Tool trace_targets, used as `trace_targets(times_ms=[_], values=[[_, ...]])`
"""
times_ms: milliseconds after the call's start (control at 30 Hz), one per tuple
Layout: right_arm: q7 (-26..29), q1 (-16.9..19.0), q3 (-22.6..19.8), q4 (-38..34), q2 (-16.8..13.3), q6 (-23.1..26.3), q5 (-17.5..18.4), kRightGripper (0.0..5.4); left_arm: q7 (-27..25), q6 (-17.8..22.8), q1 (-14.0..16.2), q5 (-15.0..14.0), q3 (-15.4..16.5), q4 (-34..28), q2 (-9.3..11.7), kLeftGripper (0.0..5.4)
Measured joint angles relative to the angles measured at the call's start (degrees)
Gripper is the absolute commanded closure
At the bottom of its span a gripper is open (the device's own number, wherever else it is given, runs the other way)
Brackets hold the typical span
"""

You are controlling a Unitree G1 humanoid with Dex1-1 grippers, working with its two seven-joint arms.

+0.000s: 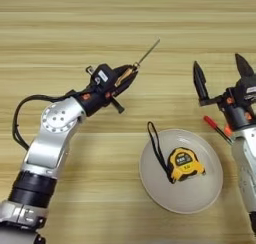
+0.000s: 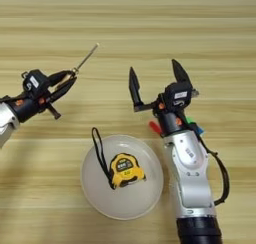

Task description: Move the objects on the table

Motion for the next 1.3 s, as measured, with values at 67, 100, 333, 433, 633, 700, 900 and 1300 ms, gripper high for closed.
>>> trace_targets(times_ms=[67, 100, 333, 433, 633, 700, 900, 1300], values=[[0.22, 0.19, 0.2, -0.18, -0.01, 0.15, 0.24, 0.0, -0.45, -0.69, -0.2, 0.11, -0.77, 0.16, -0.02, 4.57], [0.51, 0.27, 0.31, -0.28, -0.03, 0.27, 0.49, 0.0, -0.84, -1.22, -0.32, 0.13, -1.39, 0.16, -0.01, 4.57], [2.89, 0.79, 1.94, -2.41, 0.18, 2.56, 3.76, 0.0, -1.42, -2.31, -0.55, 0.32, -2.86, 0.61, -0.01, 4.57], [4.25, 0.79, 2.46, -3.04, 0.18, 3.75, 5.51, 0.0, -1.39, -3.33, -0.65, 1.05, -3.5, 1.24, 0.03, 4.57], [6.02, 0.64, 3.28, -4.11, 0.19, 5.56, 7.03, 0.0, -2.14, -4.5, -0.78, 1.52, -4.94, 1.7, -0.02, 4.57], [6.23, 0.56, 3.75, -4.25, 0.26, 6.33, 7.73, 0.0, -2.4, -4.89, -0.78, 1.74, -5.5, 1.7, -0.03, 4.57], [7.09, 0.38, 4.37, -4.45, 1.21, 9.9, 10.74, 0.0, -3.04, -5.91, -0.79, 2.11, -6.84, 1.68, -0.53, 4.57], [7.63, -0.96, 3.44, -4.44, 1.35, 16.26, 15.6, 0.22, -4.01, -6.86, -0.87, 2.25, -8.74, 1.09, -2.18, 4.57]])
